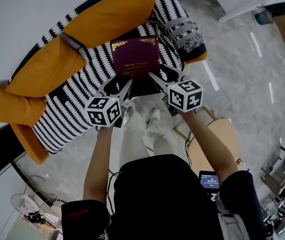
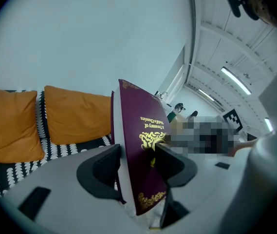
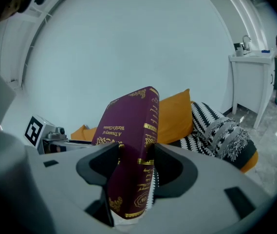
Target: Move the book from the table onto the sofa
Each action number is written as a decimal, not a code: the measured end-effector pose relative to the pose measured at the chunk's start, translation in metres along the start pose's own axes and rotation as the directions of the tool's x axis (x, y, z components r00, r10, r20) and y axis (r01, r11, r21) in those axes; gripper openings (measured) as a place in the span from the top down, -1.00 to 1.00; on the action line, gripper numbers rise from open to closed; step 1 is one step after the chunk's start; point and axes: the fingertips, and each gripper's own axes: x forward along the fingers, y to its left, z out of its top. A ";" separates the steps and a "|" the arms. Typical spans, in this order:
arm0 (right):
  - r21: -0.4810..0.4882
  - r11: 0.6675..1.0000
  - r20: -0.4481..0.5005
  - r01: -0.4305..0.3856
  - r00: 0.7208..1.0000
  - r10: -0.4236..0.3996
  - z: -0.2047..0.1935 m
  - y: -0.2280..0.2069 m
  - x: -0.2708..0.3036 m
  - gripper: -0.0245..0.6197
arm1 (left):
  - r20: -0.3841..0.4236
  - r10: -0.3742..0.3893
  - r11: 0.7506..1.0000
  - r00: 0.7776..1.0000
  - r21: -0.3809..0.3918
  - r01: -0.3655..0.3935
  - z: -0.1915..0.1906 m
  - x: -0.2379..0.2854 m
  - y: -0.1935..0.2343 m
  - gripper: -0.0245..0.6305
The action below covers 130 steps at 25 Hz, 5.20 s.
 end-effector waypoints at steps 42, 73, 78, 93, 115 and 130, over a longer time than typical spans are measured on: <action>0.184 0.978 -0.273 0.095 0.961 -0.042 -0.240 -0.146 0.258 0.17 | -0.264 -0.008 0.991 0.965 -0.131 -0.028 -0.221 0.190 0.239 0.21; 0.062 0.986 -0.266 0.152 0.955 -0.131 -0.215 -0.143 0.243 0.34 | -0.240 0.040 0.999 0.970 -0.008 -0.044 -0.197 0.185 0.244 0.23; -0.002 0.998 -0.258 0.065 0.964 -0.064 -0.194 -0.115 0.216 0.51 | -0.192 0.026 1.000 0.981 0.017 -0.023 -0.171 0.171 0.207 0.39; -0.073 0.997 -0.063 -0.011 0.998 0.006 -0.063 -0.049 0.105 0.81 | -0.078 -0.060 0.988 0.995 0.136 0.070 -0.049 0.101 0.070 0.73; -0.250 0.960 0.091 -0.128 0.984 0.155 0.027 0.040 -0.078 0.87 | 0.093 -0.067 0.963 0.993 0.266 0.040 0.006 -0.001 -0.111 0.87; -0.319 0.931 0.152 -0.179 0.960 0.237 0.035 0.078 -0.150 0.87 | 0.175 -0.066 0.949 0.982 0.314 0.007 0.017 -0.059 -0.179 0.87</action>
